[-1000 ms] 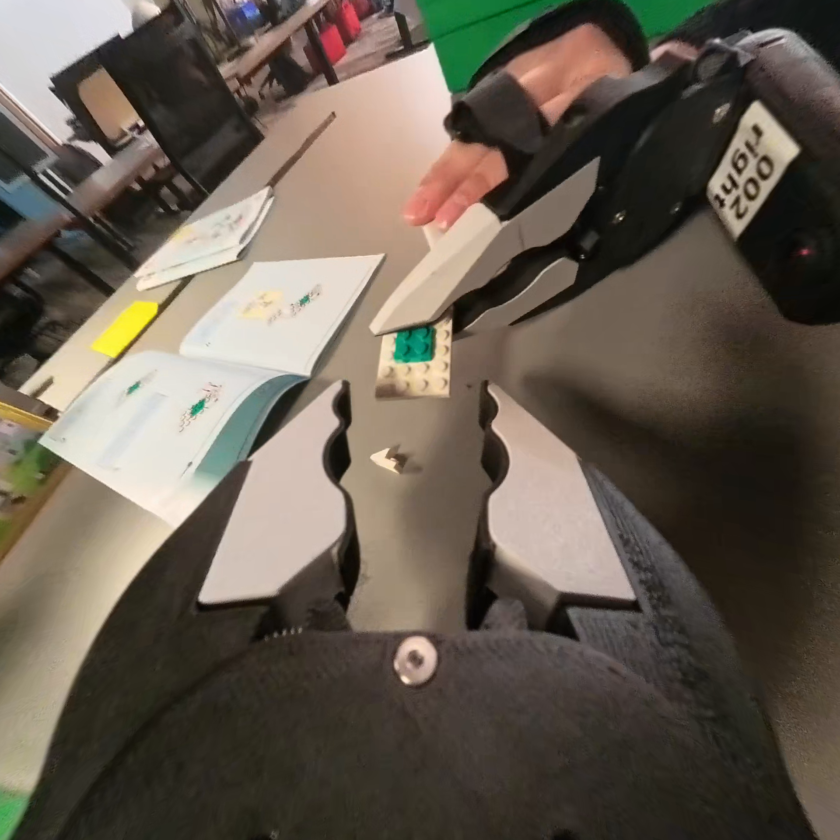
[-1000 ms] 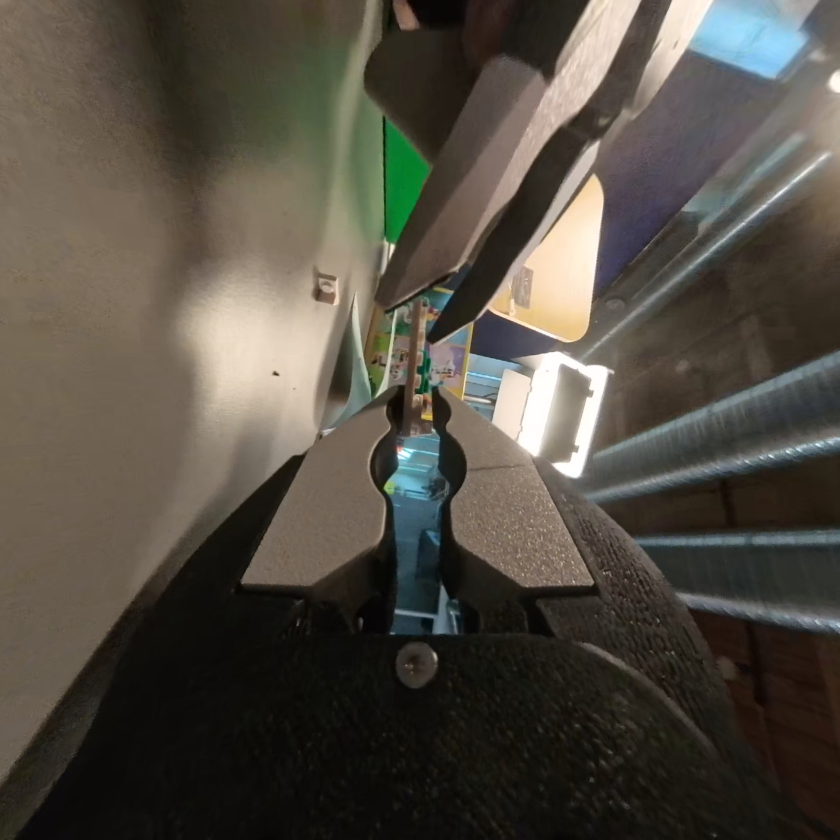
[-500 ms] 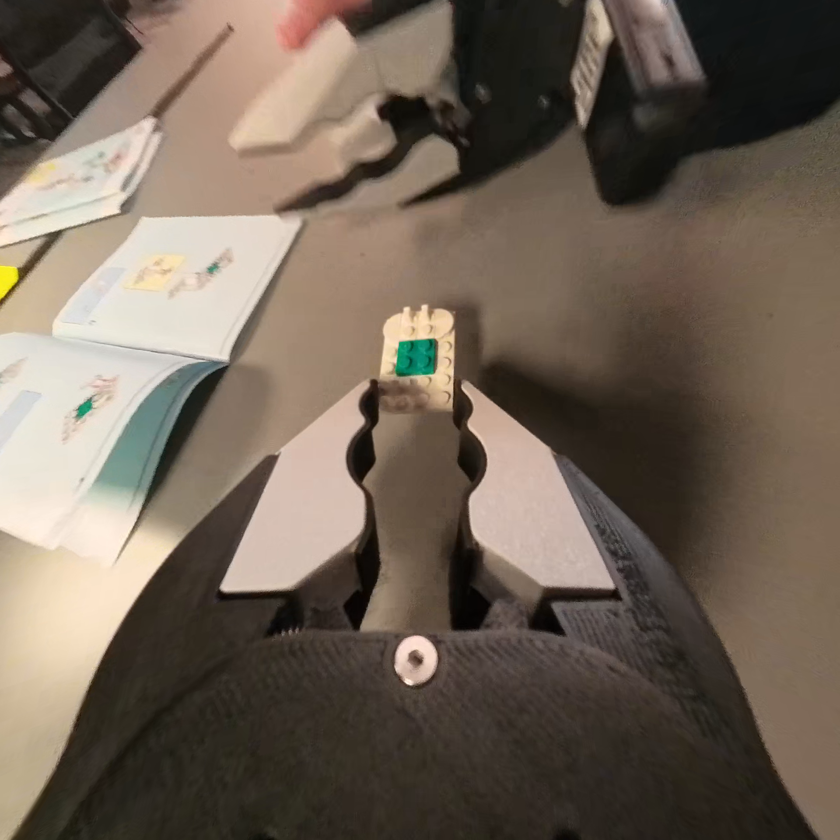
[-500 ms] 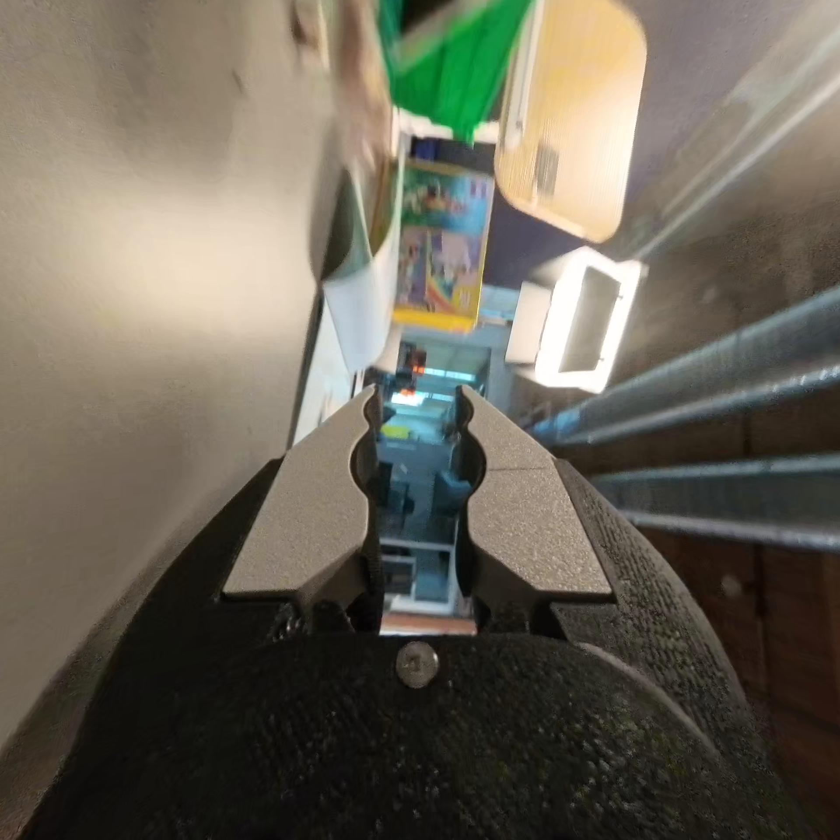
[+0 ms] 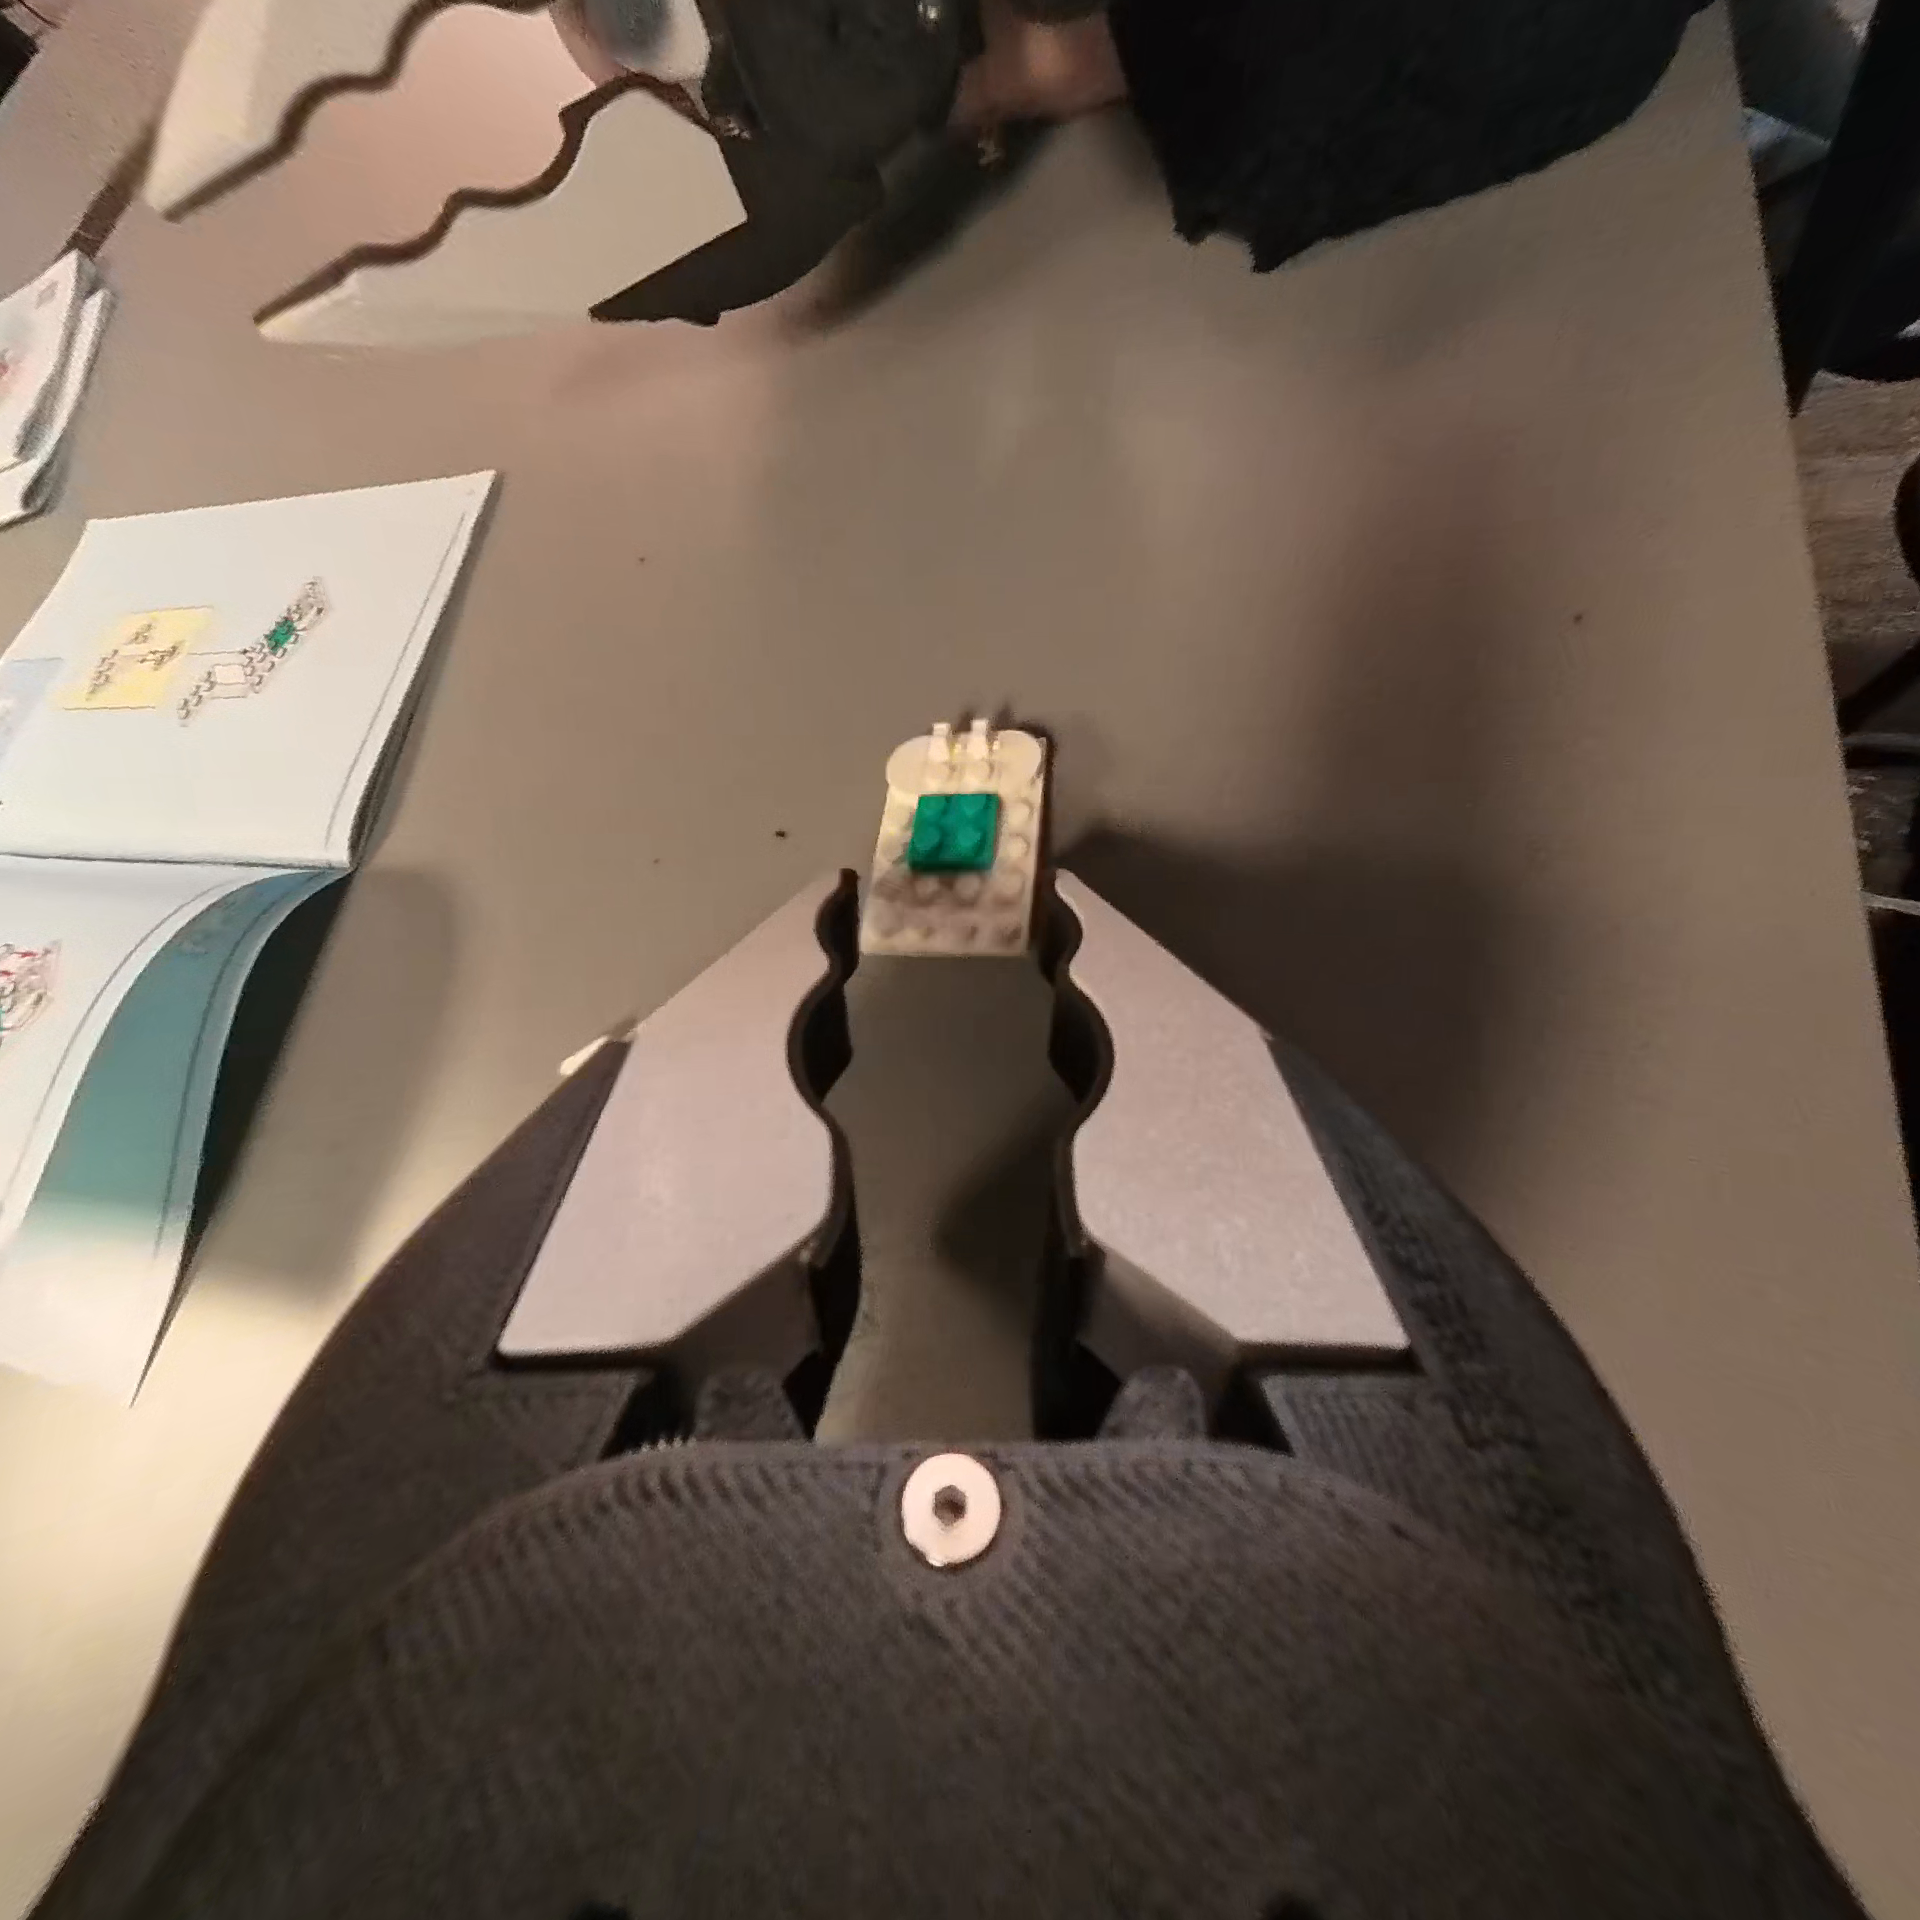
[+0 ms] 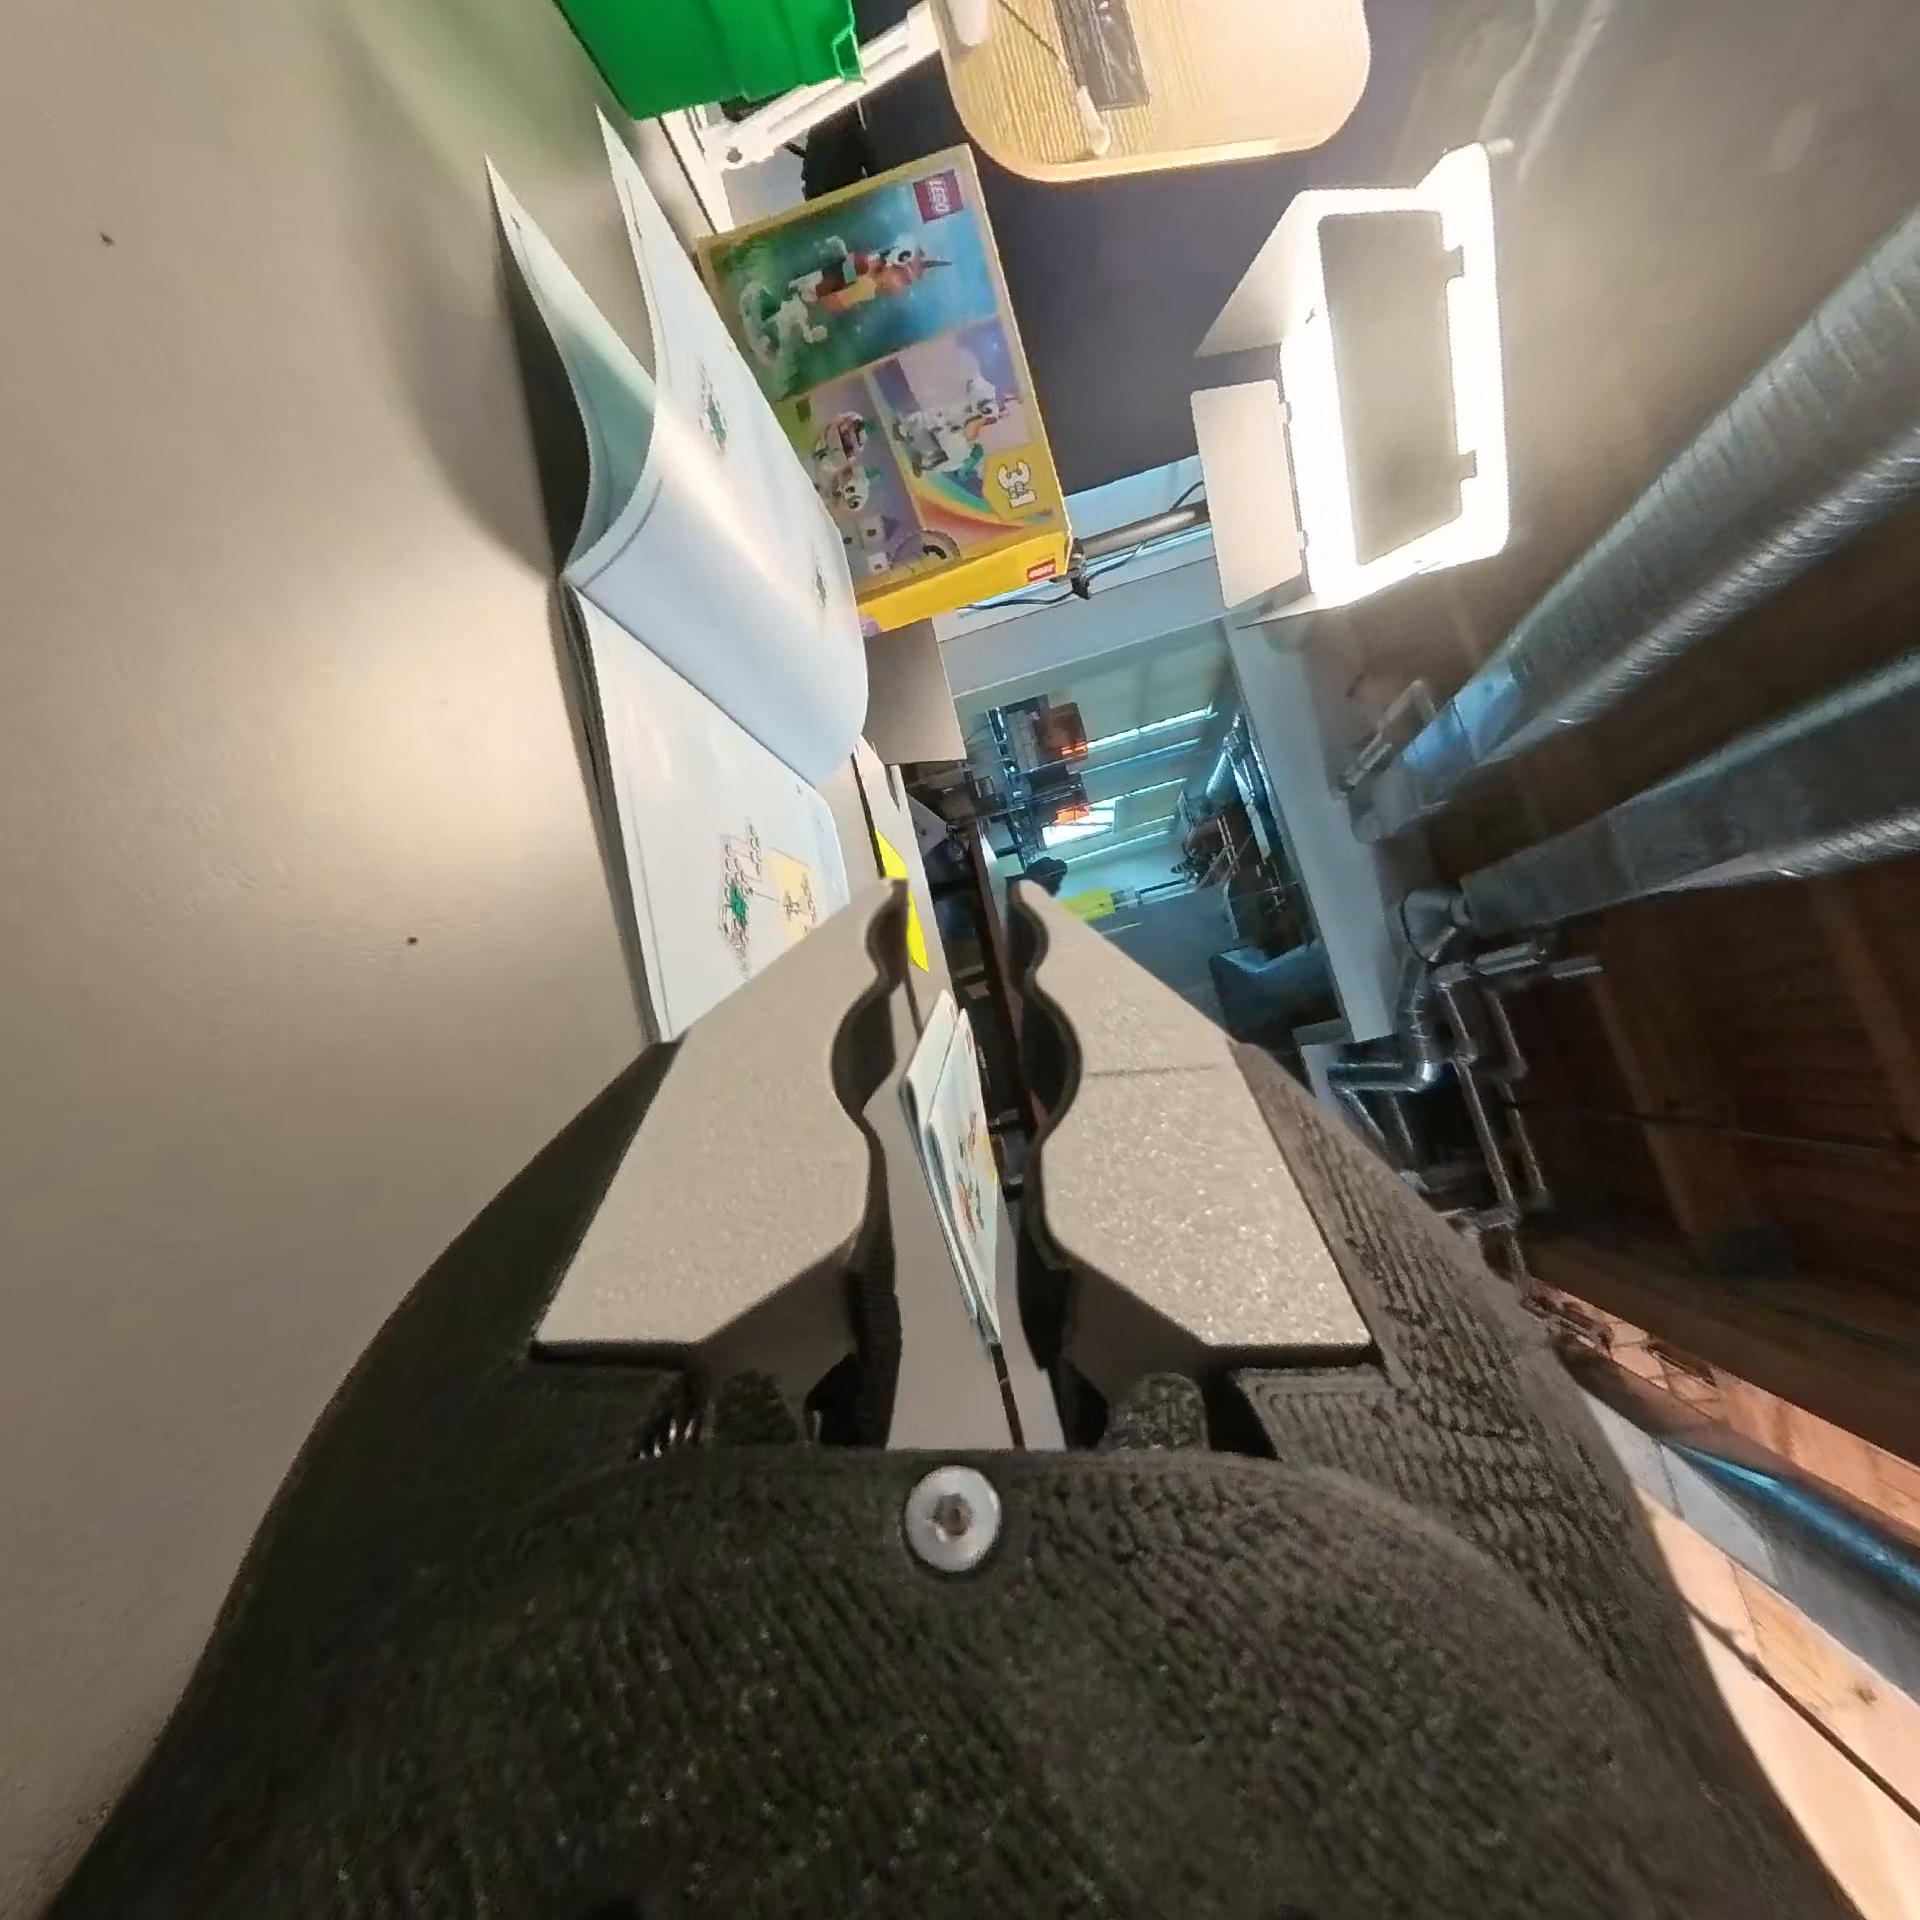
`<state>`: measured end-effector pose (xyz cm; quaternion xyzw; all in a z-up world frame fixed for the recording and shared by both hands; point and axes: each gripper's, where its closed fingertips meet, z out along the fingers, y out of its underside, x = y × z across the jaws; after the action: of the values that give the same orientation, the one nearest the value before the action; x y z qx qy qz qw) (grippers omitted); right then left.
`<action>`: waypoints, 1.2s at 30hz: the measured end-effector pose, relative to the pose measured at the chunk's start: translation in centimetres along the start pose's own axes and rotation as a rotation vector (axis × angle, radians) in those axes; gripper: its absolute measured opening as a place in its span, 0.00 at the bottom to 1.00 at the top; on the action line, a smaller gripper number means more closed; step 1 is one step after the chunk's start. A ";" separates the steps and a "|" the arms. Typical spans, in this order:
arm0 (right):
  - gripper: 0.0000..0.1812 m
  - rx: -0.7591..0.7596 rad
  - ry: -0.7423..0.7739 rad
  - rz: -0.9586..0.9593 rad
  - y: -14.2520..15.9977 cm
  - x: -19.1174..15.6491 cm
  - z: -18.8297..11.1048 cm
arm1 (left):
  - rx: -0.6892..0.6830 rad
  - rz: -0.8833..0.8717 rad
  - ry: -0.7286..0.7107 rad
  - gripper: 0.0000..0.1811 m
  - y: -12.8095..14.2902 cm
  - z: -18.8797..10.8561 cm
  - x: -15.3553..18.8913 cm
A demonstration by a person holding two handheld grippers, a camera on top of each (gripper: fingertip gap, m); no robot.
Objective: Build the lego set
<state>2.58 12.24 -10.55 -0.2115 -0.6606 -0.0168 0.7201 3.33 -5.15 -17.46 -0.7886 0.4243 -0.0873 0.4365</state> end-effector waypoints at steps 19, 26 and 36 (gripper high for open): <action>0.03 -0.106 0.066 0.108 2.7 1.5 -0.4 | 0.276 -0.125 -0.501 0.24 -2.2 -19.0 -4.7; 0.03 -0.122 0.104 0.193 3.5 2.4 -0.5 | -0.167 -0.140 -0.734 0.24 5.6 -30.2 -11.1; 0.03 -0.191 0.072 0.112 4.7 1.4 0.3 | -0.345 -0.311 -0.188 0.20 11.2 -25.2 -10.4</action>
<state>3.89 16.93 -10.53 -0.3149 -0.6170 -0.0468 0.7197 -22.66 -15.76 -8.40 -0.9119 0.2640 -0.0061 0.3141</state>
